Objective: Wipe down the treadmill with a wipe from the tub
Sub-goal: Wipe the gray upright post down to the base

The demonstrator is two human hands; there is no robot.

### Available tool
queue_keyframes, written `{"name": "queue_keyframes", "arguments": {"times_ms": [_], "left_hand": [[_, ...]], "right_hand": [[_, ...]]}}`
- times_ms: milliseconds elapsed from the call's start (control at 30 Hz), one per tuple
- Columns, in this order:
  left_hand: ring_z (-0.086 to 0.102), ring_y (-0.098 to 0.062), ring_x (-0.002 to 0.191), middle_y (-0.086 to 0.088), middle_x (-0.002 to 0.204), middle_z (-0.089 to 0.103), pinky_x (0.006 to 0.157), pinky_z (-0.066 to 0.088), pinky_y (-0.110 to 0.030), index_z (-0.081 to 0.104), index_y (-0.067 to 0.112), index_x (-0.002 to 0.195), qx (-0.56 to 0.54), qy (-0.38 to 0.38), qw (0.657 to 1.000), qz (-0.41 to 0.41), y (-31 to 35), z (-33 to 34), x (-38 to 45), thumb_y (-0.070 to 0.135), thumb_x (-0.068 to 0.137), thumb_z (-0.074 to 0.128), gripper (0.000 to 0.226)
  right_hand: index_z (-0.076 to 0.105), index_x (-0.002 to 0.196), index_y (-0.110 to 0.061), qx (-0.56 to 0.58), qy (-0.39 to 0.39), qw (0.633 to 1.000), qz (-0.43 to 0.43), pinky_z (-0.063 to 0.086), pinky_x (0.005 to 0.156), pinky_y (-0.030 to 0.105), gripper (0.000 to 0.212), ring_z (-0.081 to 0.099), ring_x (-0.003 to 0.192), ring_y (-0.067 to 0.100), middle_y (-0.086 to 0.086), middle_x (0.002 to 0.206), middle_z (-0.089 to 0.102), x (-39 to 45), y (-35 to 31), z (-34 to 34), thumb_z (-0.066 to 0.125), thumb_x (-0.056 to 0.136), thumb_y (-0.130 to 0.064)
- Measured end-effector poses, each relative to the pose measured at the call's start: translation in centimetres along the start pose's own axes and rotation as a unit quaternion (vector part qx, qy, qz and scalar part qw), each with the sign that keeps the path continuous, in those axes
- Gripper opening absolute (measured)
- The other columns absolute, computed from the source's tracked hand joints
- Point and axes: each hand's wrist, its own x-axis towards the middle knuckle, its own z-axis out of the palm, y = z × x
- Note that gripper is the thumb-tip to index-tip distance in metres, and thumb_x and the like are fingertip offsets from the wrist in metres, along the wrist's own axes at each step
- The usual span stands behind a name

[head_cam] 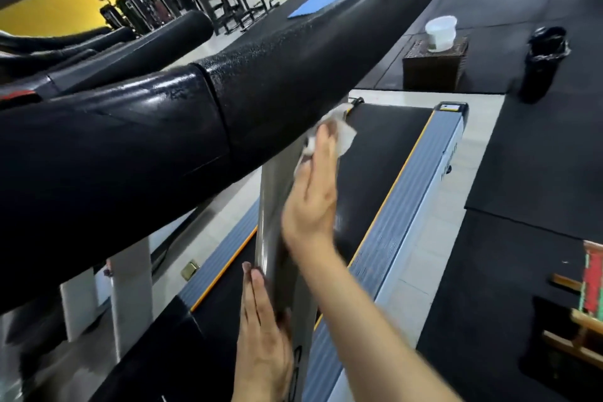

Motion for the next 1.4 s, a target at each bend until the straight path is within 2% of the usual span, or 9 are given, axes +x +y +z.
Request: {"name": "queue_keyframes", "arguments": {"times_ms": [133,300,467,567,767,1000,1200,1300,1400], "left_hand": [[0.011,-0.025,0.157,-0.016,0.17,0.006,0.125,0.013,-0.024,0.002,0.013,0.163,-0.031,0.028,0.999,-0.02,-0.1,0.5,-0.3,0.049,0.107,0.035,0.074],[0.009,-0.018,0.157,-0.02,0.167,0.011,0.124,0.012,-0.021,-0.002,0.012,0.163,0.05,0.037,0.998,-0.018,0.8,0.6,0.2,0.039,0.108,0.031,0.069],[0.015,-0.018,0.157,-0.005,0.171,0.01,0.124,0.016,-0.025,0.005,0.012,0.162,-0.06,0.028,0.995,-0.07,1.0,0.5,-0.1,0.018,0.101,0.056,0.08],[0.016,-0.002,0.154,0.0,0.169,0.017,0.12,0.017,-0.014,0.007,0.023,0.162,-0.09,0.04,0.983,-0.157,1.4,0.3,-1.1,0.037,0.1,0.056,0.081],[0.022,-0.003,0.152,0.006,0.166,0.024,0.121,0.025,-0.024,0.008,0.038,0.16,-0.079,0.041,0.98,-0.177,2.2,0.3,-1.8,0.021,0.097,0.063,0.085],[0.032,-0.011,0.15,0.002,0.165,0.028,0.119,0.036,-0.042,0.014,0.027,0.161,-0.094,0.034,0.979,-0.177,1.8,0.1,-1.7,0.035,0.098,0.058,0.077],[0.027,-0.015,0.152,-0.002,0.166,0.023,0.119,0.032,-0.036,0.009,0.024,0.162,-0.038,0.043,0.989,-0.135,0.8,0.8,-1.9,0.048,0.101,0.047,0.075],[0.03,-0.018,0.151,-0.007,0.165,0.026,0.119,0.031,-0.031,0.01,0.02,0.162,-0.024,0.05,0.992,-0.116,0.5,0.8,-1.9,0.053,0.102,0.042,0.075],[0.031,-0.014,0.151,0.007,0.168,0.021,0.119,0.029,-0.025,0.002,0.039,0.162,-0.024,0.053,0.994,-0.097,-0.2,0.9,-2.5,0.018,0.101,0.058,0.085]], "right_hand": [[0.026,0.157,-0.007,-0.083,-0.117,0.984,-0.104,0.024,0.123,0.052,0.054,0.012,0.156,0.024,0.011,0.168,0.015,-6.1,0.2,-1.6,0.045,0.106,-0.008],[0.05,0.145,-0.002,-0.216,-0.106,0.939,-0.244,0.028,0.121,0.053,0.046,0.028,0.15,0.037,0.027,0.156,0.034,-2.0,0.5,-2.1,0.055,0.099,-0.004],[0.069,0.12,0.0,-0.291,-0.306,0.783,-0.456,0.02,0.125,0.045,0.029,0.058,0.124,0.034,0.014,0.121,0.067,-5.2,3.1,-5.1,0.056,0.097,-0.01],[0.071,0.106,-0.004,-0.291,-0.352,0.722,-0.519,0.023,0.124,0.041,0.02,0.061,0.109,0.031,0.009,0.104,0.067,-2.8,2.2,-4.9,0.061,0.093,-0.016],[0.052,0.144,-0.004,-0.291,-0.255,0.836,-0.389,0.015,0.126,0.049,0.044,0.035,0.147,0.029,0.012,0.149,0.05,-1.9,1.3,-4.4,0.039,0.104,-0.014],[0.062,0.137,-0.011,-0.251,-0.37,0.759,-0.472,0.021,0.125,0.042,0.038,0.04,0.145,0.022,0.006,0.148,0.054,-7.4,5.3,-6.5,0.043,0.105,-0.021],[0.035,0.152,-0.01,-0.101,-0.159,0.956,-0.226,0.015,0.124,0.056,0.048,0.015,0.155,0.025,0.014,0.163,0.026,-1.3,2.8,-2.8,0.042,0.105,-0.015],[0.026,0.156,-0.004,-0.057,-0.111,0.986,-0.112,0.01,0.125,0.058,0.055,0.008,0.157,0.025,0.016,0.166,0.019,-4.3,2.7,-1.5,0.037,0.104,-0.016],[0.016,0.161,-0.011,-0.075,-0.152,0.983,-0.066,0.009,0.124,0.055,0.059,0.003,0.157,0.022,0.005,0.169,0.01,-11.0,4.9,-3.3,0.035,0.106,-0.023]]}}
